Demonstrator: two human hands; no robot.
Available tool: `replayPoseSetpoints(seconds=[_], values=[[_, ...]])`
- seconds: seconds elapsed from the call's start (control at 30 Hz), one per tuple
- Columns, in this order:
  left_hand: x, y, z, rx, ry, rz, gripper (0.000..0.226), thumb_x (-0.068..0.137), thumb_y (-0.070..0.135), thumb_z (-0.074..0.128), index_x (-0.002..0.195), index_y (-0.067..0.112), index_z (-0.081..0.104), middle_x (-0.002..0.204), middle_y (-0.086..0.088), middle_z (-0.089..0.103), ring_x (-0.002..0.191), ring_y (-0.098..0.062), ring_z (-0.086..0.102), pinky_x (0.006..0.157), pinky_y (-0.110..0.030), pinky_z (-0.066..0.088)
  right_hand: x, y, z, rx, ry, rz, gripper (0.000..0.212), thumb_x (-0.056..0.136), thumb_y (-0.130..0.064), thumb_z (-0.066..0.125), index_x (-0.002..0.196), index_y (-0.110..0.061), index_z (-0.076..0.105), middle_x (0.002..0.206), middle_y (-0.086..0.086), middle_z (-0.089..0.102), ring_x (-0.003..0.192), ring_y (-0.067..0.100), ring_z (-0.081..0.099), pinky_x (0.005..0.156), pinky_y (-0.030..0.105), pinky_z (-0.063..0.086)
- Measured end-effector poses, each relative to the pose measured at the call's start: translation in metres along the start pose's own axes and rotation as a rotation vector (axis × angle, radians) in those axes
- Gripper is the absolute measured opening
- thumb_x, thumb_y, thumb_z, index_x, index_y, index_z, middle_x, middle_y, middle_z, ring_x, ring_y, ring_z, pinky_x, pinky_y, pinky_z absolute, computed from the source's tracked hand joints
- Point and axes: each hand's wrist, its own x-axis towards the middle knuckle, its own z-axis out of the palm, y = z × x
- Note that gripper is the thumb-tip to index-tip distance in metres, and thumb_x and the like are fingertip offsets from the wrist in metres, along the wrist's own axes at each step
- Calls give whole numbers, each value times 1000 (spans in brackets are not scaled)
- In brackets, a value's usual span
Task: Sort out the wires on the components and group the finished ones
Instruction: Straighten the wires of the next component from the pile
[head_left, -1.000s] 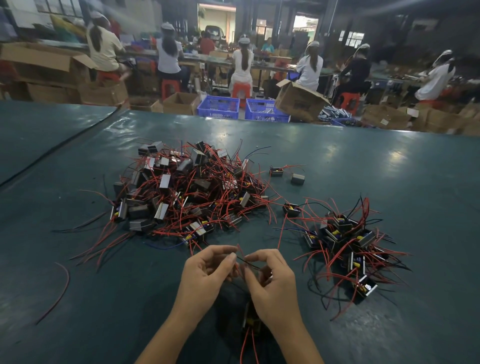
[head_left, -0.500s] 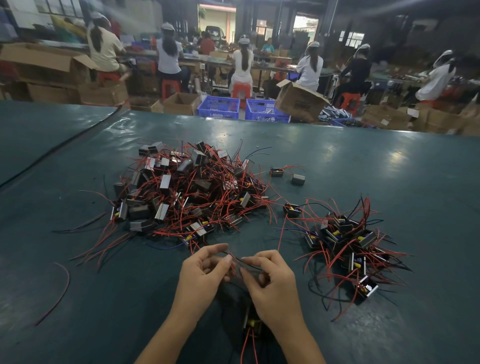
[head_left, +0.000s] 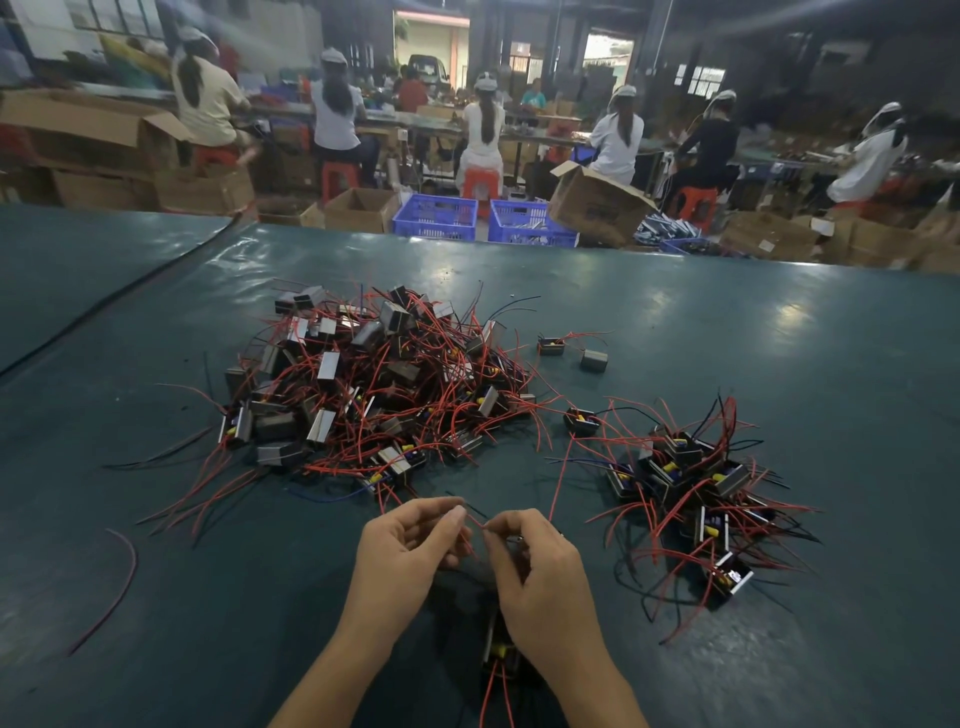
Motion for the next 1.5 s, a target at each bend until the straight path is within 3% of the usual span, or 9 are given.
replayPoseSetpoints(seconds=[0.2, 0.37, 0.5, 0.63, 1.1, 1.33, 1.5], values=[[1, -3, -2, 64, 57, 67, 15, 92, 13, 63, 84, 16, 75, 72, -9, 73, 65, -19, 70, 60, -22, 56, 0, 1, 2, 54, 15, 1, 21, 94, -21, 62, 90, -40, 53, 84, -17, 61, 74, 9, 59, 65, 30, 51], [6, -2, -8, 7, 52, 5, 13, 87, 21, 65, 83, 13, 74, 72, -10, 73, 64, -18, 69, 58, -21, 55, 1, 6, 0, 63, 46, 27, 10, 95, -23, 61, 90, -31, 58, 77, -18, 58, 66, 8, 55, 61, 17, 41], [2, 2, -8, 23, 22, 15, 28, 71, 33, 75, 92, 15, 73, 74, -9, 74, 63, -17, 69, 59, -21, 55, 1, 6, -1, 81, 35, 29, 10, 94, -22, 62, 90, -30, 59, 76, -17, 58, 65, 8, 54, 60, 16, 39], [1, 2, -7, 93, 28, 72, 4, 82, 18, 74, 79, 16, 76, 70, -9, 72, 60, -15, 66, 58, -21, 54, 0, 3, 1, 86, 3, 23, 9, 94, -22, 63, 92, -31, 59, 78, -19, 58, 66, 9, 56, 60, 17, 42], [3, 5, -7, -88, 55, -152, 14, 89, 8, 65, 77, 5, 71, 67, -10, 68, 55, -15, 60, 52, -25, 52, -1, 0, 0, 89, 3, -14, 13, 94, -21, 62, 91, -33, 57, 79, -17, 59, 66, 11, 55, 60, 24, 46], [2, 7, -11, 46, 51, -66, 15, 86, 8, 70, 72, 12, 73, 67, -12, 70, 57, -17, 63, 54, -27, 53, -1, 1, -2, 80, 16, -41, 14, 93, -22, 63, 89, -33, 56, 78, -15, 57, 64, 14, 54, 57, 24, 46], [4, 14, -10, -63, -35, -208, 25, 88, 2, 63, 65, 9, 70, 60, -13, 63, 50, -17, 58, 48, -24, 49, 0, 3, -2, 85, 19, -22, 13, 95, -22, 60, 90, -33, 54, 75, -17, 53, 61, 12, 50, 56, 22, 40]])
